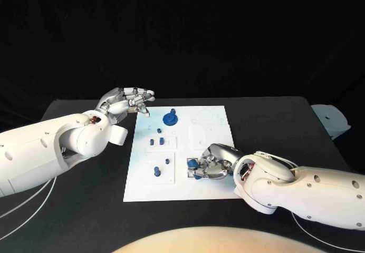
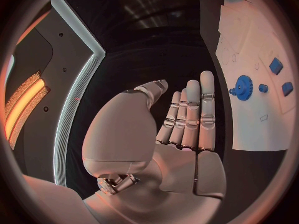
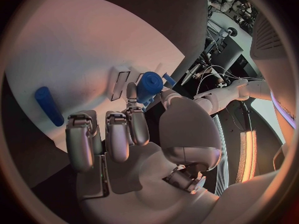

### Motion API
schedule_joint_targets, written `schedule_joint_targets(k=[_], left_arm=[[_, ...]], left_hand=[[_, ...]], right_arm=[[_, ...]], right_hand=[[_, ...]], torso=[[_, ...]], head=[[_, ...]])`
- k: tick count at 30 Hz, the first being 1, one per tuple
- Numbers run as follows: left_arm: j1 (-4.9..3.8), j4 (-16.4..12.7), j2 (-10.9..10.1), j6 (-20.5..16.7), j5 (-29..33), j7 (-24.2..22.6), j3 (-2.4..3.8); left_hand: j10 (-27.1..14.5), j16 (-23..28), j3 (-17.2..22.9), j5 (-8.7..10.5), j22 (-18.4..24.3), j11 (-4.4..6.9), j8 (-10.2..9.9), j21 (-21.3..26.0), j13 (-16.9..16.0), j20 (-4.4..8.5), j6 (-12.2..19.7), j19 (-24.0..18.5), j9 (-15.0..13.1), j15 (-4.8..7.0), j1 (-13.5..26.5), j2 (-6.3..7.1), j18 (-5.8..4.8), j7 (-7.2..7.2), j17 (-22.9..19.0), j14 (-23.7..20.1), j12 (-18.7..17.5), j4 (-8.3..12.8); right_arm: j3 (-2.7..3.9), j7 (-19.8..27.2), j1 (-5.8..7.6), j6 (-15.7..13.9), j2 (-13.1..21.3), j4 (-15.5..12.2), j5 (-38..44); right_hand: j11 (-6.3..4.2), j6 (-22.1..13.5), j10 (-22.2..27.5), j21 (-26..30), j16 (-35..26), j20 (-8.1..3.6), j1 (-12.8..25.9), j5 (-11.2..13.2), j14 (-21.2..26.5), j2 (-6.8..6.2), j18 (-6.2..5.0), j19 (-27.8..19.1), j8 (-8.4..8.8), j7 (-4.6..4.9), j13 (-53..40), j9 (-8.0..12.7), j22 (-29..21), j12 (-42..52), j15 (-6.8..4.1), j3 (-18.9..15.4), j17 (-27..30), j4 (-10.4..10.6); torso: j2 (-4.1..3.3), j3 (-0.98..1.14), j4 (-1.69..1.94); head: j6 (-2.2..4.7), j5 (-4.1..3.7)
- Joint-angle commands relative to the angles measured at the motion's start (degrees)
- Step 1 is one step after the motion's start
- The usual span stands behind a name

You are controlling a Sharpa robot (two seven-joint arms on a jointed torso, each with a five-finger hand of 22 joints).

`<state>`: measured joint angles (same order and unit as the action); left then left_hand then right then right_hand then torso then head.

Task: Assemble the parts on the task board

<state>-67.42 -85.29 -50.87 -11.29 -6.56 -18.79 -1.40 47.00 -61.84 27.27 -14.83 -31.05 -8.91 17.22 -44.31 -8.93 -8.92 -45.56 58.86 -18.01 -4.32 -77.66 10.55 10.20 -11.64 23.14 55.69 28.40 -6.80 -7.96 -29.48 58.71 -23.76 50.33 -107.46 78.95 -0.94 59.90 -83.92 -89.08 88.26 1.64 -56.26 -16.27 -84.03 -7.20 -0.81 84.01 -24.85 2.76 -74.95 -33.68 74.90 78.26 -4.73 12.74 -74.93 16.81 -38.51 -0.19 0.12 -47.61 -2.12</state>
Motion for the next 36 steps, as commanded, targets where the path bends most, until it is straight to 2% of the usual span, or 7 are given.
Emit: schedule_joint_targets(k=[1,3,8,15,25,31,36], left_arm=[[-0.04,-0.2,0.0,1.0,0.2,0.0,0.04],[-0.04,-0.2,0.0,0.9,0.2,0.0,0.04],[-0.04,-0.2,-0.1,0.9,0.2,0.0,0.04],[-0.04,-0.2,-0.2,0.8,0.2,0.0,0.04],[-0.04,-0.2,-0.3,0.9,0.2,0.1,0.03],[-0.04,-0.2,-0.4,0.9,0.2,0.2,0.03],[-0.04,-0.2,-0.4,1.0,0.2,0.3,0.03]], left_hand=[[-0.3,-0.3,0.0,-0.24,0.1,0.0,0.4,0.3,-0.1,-0.35,0.3,-0.2,-0.1,-0.15,0.5,-0.06,0.31,-0.94,-0.1,-0.4,0.3,-0.4],[-0.3,-0.3,0.0,-0.24,0.1,0.0,0.4,0.3,-0.1,-0.35,0.3,-0.2,-0.1,-0.15,0.5,-0.06,0.31,-0.94,-0.1,-0.4,0.3,-0.4],[-0.3,-0.4,0.0,-0.23,0.1,0.01,0.4,0.4,-0.1,-0.36,0.4,-0.2,-0.1,-0.16,0.5,-0.07,0.31,-0.94,-0.1,-0.5,0.3,-0.4],[-0.3,-0.4,0.0,-0.23,0.1,0.01,0.4,0.4,-0.1,-0.36,0.4,-0.2,-0.1,-0.16,0.5,-0.07,0.31,-0.94,-0.1,-0.5,0.3,-0.4],[-0.4,-0.4,0.0,-0.22,0.1,0.0,0.5,0.4,-0.1,-0.37,0.4,-0.3,-0.1,-0.16,0.5,-0.08,0.31,-0.94,-0.1,-0.5,0.4,-0.4],[-0.4,-0.4,0.0,-0.22,0.1,0.0,0.5,0.4,-0.1,-0.37,0.4,-0.3,-0.1,-0.16,0.5,-0.08,0.31,-0.94,-0.1,-0.5,0.4,-0.4],[-0.4,-0.4,0.0,-0.23,0.1,0.0,0.5,0.4,-0.1,-0.38,0.4,-0.3,-0.1,-0.17,0.6,-0.12,0.32,-0.94,-0.1,-0.5,0.5,-0.5]], right_arm=[[0.0,-0.7,-0.05,1.0,-0.1,0.3,2.1],[0.0,-0.8,-0.05,0.9,-0.2,0.4,2.5],[0.0,-0.8,-0.05,0.7,-0.3,0.6,3.3],[0.0,-0.7,-0.05,0.5,-0.2,0.2,4.2],[0.0,-0.2,-0.14,-0.4,1.1,-1.8,5.2],[0.0,0.4,-0.19,0.3,2.2,-2.9,5.6],[0.0,0.5,-0.2,0.8,2.6,-2.8,5.8]], right_hand=[[-0.53,-0.5,-1.4,0.4,0.0,-0.41,1.3,0.2,-5.0,-0.02,0.54,5.6,-0.06,-0.02,-5.6,-0.2,14.7,-0.5,-0.26,-1.0,-9.8,0.0],[-0.55,-0.7,-1.4,0.5,0.0,-0.43,2.4,3.0,-5.0,0.36,0.52,5.6,-0.2,-0.04,-5.5,-0.7,14.7,-0.8,-0.28,-2.2,-9.8,0.0],[-0.51,-1.0,-1.3,0.8,-0.1,-0.41,4.6,7.2,-4.9,0.84,0.46,5.5,-0.35,0.01,-5.4,-1.3,14.6,-1.3,-0.24,-5.2,-9.5,0.0],[-0.41,-1.3,-1.2,1.0,-0.1,-0.32,5.7,10.3,-4.9,1.46,0.42,5.5,-0.36,0.1,-5.4,-1.9,14.6,-1.7,-0.16,-9.0,-9.5,0.1],[-0.44,-1.2,-1.4,0.6,-0.1,-0.32,5.1,9.8,-5.0,2.26,0.49,5.6,-0.41,0.06,-5.7,-2.0,14.7,-1.4,-0.18,-9.9,-9.7,0.0],[-0.57,-1.2,-1.6,0.4,0.1,-0.42,-3.4,7.0,-5.1,2.85,0.55,5.6,-0.35,-0.08,-6.0,-2.5,14.8,-1.3,-0.28,-11.0,-10.2,-0.5],[-0.59,-1.2,-1.6,0.3,0.1,-0.44,-5.8,6.1,-5.1,3.25,0.57,5.7,-0.21,-0.09,-6.1,-2.6,14.8,-1.3,-0.3,-11.2,-10.3,-0.4]], torso=[[0.01,0.01,-0.01],[0.02,-0.03,-0.02],[-0.04,0.01,-0.01],[-0.02,0.04,-0.04],[0.0,0.05,-0.06],[0.03,0.03,-0.05],[-0.01,0.03,-0.08]], head=[[0.05,0.0],[0.05,-0.03],[-0.05,-0.04],[-0.13,-0.04],[-0.27,0.02],[-0.28,0.06],[-0.31,0.07]])
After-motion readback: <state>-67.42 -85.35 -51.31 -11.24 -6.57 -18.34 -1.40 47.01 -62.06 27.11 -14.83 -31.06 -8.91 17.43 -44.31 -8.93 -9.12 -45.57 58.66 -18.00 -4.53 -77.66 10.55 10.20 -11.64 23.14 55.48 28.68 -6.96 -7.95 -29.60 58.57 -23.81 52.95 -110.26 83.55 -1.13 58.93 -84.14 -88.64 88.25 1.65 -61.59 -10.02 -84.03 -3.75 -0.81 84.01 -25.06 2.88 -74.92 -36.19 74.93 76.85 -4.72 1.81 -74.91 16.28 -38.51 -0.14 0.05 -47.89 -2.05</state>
